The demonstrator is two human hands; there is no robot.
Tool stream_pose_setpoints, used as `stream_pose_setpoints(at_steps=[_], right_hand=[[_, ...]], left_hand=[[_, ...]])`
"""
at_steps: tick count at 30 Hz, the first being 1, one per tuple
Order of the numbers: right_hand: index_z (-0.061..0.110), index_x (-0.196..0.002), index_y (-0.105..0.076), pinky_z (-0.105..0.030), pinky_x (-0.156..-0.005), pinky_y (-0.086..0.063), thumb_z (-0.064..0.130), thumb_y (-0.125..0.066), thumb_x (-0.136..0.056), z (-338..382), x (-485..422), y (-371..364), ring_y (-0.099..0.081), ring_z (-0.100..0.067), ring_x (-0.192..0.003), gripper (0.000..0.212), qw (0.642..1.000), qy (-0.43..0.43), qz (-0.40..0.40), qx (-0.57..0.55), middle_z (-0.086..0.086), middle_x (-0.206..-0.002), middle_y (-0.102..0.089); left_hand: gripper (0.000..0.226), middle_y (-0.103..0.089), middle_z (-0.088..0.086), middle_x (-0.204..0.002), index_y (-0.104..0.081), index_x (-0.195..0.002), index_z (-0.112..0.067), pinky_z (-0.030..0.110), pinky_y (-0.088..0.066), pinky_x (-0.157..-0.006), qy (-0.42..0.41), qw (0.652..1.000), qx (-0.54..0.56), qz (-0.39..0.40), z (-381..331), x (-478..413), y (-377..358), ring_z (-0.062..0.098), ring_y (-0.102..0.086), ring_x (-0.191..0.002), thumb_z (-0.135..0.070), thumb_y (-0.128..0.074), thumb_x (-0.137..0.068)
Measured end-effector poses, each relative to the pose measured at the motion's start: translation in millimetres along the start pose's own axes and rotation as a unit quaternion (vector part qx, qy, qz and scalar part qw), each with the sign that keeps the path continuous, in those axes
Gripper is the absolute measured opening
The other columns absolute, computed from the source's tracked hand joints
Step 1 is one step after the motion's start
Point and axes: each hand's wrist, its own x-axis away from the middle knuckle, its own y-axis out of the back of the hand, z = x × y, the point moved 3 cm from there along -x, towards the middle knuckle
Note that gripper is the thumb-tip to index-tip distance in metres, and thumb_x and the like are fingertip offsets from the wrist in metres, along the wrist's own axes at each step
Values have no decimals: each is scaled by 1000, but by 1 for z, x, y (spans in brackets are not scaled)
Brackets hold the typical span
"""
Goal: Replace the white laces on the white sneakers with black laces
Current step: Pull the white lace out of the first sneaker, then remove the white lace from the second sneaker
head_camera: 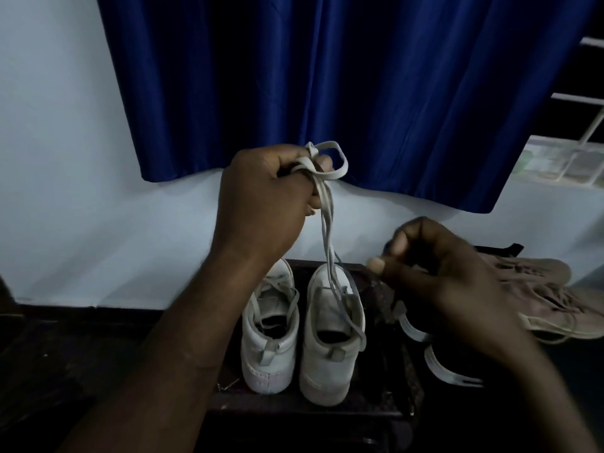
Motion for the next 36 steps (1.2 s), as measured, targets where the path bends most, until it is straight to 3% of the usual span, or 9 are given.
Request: stream_pose_setpoints(at_steps=[4,7,10,13,17,21,26,30,36], right_hand=[[39,-136,-57,-37,-108,-51,42,-83,-79,-33,-15,-48,-62,-6,-127,63,990,-20,115,-73,15,-133,-68],[9,-123,-67,-46,-88,-47,30,-67,-97,-43,-12,-77,-67,-45,-100,33,973,-28,193,-125,-7,-109,-77],[5,-92,-71,-34,-65,-46,29,-64,-100,-44,-15,-74,-56,-27,-65,26,980,-26,138,-142,-13,-74,-64],[13,-83,-69,-35,-72,-47,29,-61,-100,-41,-18,-56,-54,-19,-63,25,961,-7,64,-268,-8,-67,-55],[15,-84,-66,-45,-98,-46,32,-54,-104,-36,-29,-44,-66,-22,-106,28,903,10,-37,-429,-3,-112,-70],[18,-82,-67,-43,-114,-41,35,-41,-110,-22,-33,-59,-61,-22,-134,41,814,12,-52,-579,0,-143,-65],[23,-91,-67,-22,-72,-55,37,-43,-111,7,-39,-100,-63,-6,-75,35,729,20,-19,-684,10,-89,-65],[19,-102,-66,-17,-48,-38,35,-47,-109,33,-46,-137,-38,-4,-54,26,762,-3,-28,-648,8,-72,-45],[11,-104,-65,-18,-45,-27,32,-47,-110,57,-52,-178,-30,-6,-51,28,812,4,-64,-581,5,-67,-41]], left_hand=[[18,-75,3,-73,-81,-92,-18,18,-50,-60,-1,1000,-28,9,-3,2,4,13,-71,-67,-12,-66,-98],[17,-76,1,-72,-82,-89,-25,24,-54,-62,7,997,-72,2,0,2,14,9,-69,-66,-18,-68,-96],[16,-75,0,-70,-82,-85,-30,35,-59,-70,35,994,-107,-18,10,1,34,8,-67,-63,-25,-71,-94],[21,-74,-3,-68,-81,-80,-27,35,-60,-73,110,987,-115,-15,26,-3,59,7,-66,-64,-15,-70,-93],[8,-80,12,-91,-79,-90,-5,32,-60,-83,208,973,-26,96,42,4,82,24,-73,-87,-10,-77,-84],[40,-78,17,-104,-72,-104,9,21,-59,-71,255,945,54,198,52,23,93,19,-74,-84,-21,-71,-78],[36,-78,15,-105,-71,-105,5,22,-53,-68,290,926,22,239,64,39,100,20,-70,-84,-26,-70,-86],[18,-76,10,-98,-70,-107,0,27,-56,-75,275,935,84,206,64,53,99,21,-70,-87,-10,-72,-92],[61,-65,21,-128,-56,-139,-7,44,-50,-104,279,885,225,296,62,72,121,32,-63,-119,10,-70,-82]])
